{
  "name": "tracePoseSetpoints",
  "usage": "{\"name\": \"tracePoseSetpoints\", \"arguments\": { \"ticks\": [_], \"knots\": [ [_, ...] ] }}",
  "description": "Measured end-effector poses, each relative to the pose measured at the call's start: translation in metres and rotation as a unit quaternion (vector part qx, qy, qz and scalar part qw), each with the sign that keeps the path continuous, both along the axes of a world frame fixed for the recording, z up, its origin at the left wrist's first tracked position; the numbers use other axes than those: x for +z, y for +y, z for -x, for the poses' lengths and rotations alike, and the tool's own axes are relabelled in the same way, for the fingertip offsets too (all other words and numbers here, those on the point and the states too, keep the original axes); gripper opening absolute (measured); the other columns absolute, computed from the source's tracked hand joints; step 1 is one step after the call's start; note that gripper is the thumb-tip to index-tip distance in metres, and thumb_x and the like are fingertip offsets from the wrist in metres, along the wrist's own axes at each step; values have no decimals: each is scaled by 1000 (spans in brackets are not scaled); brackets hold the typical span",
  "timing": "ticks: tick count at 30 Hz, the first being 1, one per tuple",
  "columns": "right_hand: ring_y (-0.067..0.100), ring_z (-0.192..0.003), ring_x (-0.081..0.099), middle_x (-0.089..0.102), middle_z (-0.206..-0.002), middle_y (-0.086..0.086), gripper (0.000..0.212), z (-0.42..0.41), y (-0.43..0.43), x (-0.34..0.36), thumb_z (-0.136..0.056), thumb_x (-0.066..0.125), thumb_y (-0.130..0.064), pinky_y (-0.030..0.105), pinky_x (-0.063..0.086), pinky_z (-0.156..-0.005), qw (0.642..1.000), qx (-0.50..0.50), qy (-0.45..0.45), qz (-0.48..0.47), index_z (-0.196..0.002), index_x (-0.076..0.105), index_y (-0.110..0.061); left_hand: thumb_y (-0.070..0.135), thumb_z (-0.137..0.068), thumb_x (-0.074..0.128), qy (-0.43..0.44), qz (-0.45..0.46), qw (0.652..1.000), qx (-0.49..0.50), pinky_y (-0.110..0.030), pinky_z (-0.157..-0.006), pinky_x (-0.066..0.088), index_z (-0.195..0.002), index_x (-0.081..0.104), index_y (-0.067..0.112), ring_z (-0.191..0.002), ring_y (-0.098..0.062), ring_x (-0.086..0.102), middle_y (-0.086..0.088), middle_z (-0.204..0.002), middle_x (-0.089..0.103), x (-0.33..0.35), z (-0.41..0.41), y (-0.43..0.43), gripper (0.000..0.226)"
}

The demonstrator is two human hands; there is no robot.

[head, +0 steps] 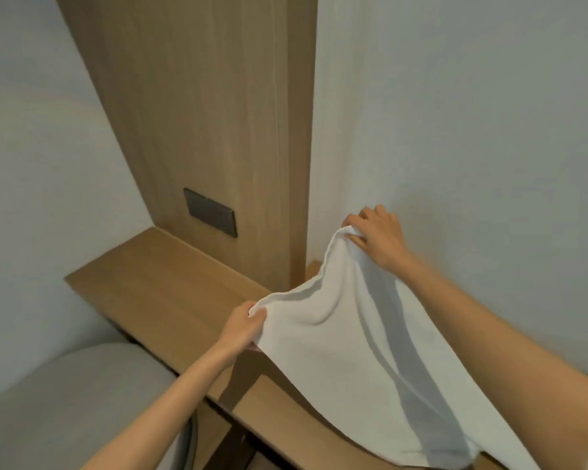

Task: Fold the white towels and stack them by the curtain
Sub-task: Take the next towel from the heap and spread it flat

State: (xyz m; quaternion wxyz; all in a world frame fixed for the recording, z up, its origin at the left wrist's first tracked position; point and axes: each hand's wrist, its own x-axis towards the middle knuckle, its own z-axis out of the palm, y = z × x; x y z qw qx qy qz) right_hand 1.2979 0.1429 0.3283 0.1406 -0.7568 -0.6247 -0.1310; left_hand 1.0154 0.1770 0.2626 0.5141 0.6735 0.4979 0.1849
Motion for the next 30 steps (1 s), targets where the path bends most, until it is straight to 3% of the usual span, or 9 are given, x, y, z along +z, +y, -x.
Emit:
{"name": "tracePoseSetpoints", "arguments": {
  "ticks": [3,6,8,11,18,26,30],
  "knots": [
    [27,-110,39,52,-120,2,24,19,35,-28,-94,54,-23,33,19,-81,1000,-4,10,8,-117,58,-28,21,-98,46,45,13,999,1,-40,-69,59,-102,56,7,-83,-25,63,-10,-91,62,-22,18,21,18],
    [27,-120,36,48,-132,2,34,30,49,-58,-92,54,-14,32,20,-93,999,-19,37,15,-124,55,-26,21,-98,47,170,-32,985,-19,-40,-93,47,-125,49,7,-111,-29,55,-13,-120,54,-49,26,38,31],
    [27,-122,35,47,-134,2,38,32,49,-74,-91,52,-10,32,20,-98,997,-18,64,26,-127,53,-23,25,-97,48,193,-70,978,-31,-37,-101,39,-136,43,12,-122,-27,46,-11,-135,41,-60,22,42,41],
    [26,-119,34,48,-133,1,37,31,40,-87,-92,50,-10,32,22,-96,992,-45,113,37,-127,53,-22,27,-98,46,166,-111,976,-89,-34,-101,37,-134,45,17,-126,-23,41,-7,-137,42,-63,-1,42,38],
    [26,-111,42,58,-120,3,32,18,-27,-96,-92,47,-7,35,32,-92,962,-172,214,4,-120,59,-17,26,-98,47,57,-138,954,-260,-20,-91,34,-131,44,23,-115,-16,49,-1,-137,38,-51,-80,30,33],
    [24,-107,48,62,-111,0,23,-16,-164,-102,-92,51,-8,38,37,-89,927,-316,204,13,-110,63,-17,22,-98,47,19,-153,901,-405,-35,-97,43,-127,50,18,-111,-19,53,-1,-134,36,-55,-164,-31,30],
    [23,-103,49,63,-108,0,21,-35,-236,-117,-93,51,-8,38,39,-85,908,-359,218,5,-107,64,-17,18,-98,45,15,-162,875,-456,-34,-98,42,-124,54,20,-110,-19,54,1,-133,41,-72,-200,-77,27]
  ]
}}
